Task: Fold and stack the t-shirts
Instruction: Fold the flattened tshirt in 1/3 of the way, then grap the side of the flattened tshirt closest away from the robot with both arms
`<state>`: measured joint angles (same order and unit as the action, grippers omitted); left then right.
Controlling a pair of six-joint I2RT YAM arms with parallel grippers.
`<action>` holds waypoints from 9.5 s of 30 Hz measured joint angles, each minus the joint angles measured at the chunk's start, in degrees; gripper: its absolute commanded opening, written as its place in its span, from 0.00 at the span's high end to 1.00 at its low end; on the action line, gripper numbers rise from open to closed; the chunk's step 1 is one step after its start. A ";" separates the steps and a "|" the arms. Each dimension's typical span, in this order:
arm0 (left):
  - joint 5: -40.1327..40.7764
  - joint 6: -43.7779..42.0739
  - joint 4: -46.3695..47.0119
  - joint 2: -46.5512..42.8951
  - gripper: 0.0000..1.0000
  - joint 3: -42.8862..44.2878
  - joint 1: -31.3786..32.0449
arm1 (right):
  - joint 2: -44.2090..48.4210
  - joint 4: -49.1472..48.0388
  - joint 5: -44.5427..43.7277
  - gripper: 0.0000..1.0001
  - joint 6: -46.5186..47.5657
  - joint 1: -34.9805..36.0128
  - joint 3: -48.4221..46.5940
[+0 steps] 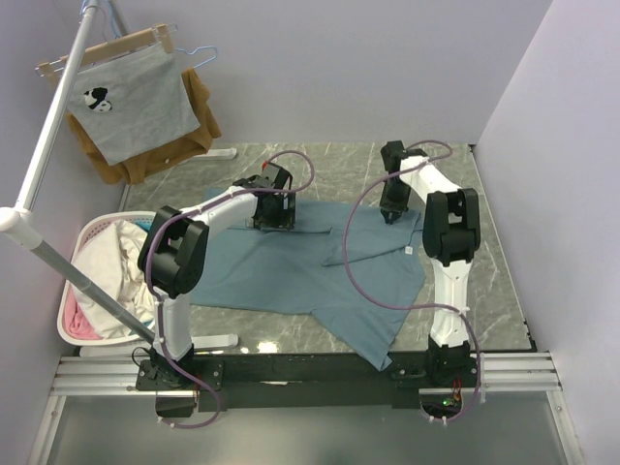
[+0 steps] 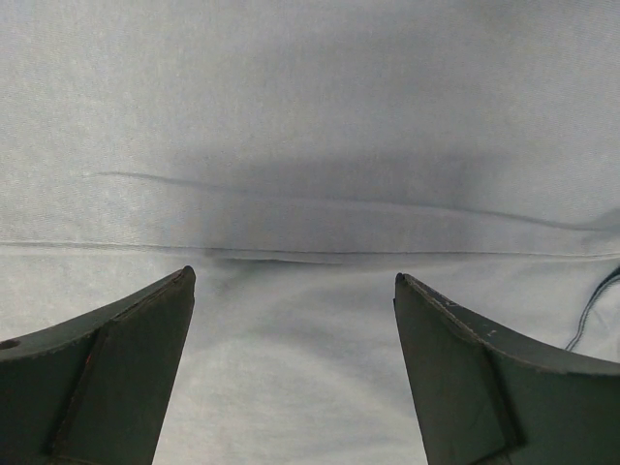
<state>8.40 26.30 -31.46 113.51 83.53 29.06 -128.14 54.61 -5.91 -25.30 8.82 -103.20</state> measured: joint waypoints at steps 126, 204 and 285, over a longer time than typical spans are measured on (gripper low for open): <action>1.81 -0.04 2.25 -3.61 0.07 -2.69 -5.73 | 16.87 -19.19 -4.13 0.16 -4.59 4.85 23.63; -1.40 11.91 8.92 -36.89 0.07 -40.57 -4.59 | 72.32 5.84 -15.98 0.00 -49.81 30.99 68.39; 1.90 11.85 7.06 -27.28 0.08 -33.83 -3.08 | 52.92 -35.69 -7.45 0.28 -12.70 2.91 54.34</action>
<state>10.31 38.15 -24.40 86.24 49.69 25.98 -75.22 18.92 -13.37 -38.00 11.73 -48.86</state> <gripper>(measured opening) 0.926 0.769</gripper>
